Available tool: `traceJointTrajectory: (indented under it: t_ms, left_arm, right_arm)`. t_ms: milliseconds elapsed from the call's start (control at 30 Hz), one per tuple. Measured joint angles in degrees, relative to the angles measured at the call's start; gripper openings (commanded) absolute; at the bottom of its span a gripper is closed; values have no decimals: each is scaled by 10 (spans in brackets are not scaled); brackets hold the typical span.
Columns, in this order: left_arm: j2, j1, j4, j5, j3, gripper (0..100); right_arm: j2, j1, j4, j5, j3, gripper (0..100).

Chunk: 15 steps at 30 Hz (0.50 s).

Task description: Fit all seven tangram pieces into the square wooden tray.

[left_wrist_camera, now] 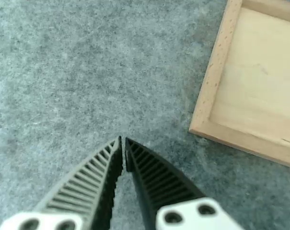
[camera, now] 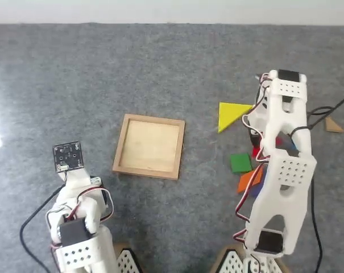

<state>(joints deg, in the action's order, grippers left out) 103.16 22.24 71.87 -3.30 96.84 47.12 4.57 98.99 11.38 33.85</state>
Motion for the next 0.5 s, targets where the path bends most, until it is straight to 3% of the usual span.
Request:
traceJointTrajectory:
  t_ms: [500]
  left_arm:
    - [0, 0, 0, 0, 0, 14]
  right_arm:
    - [9, -22, -60, -138, -3, 409]
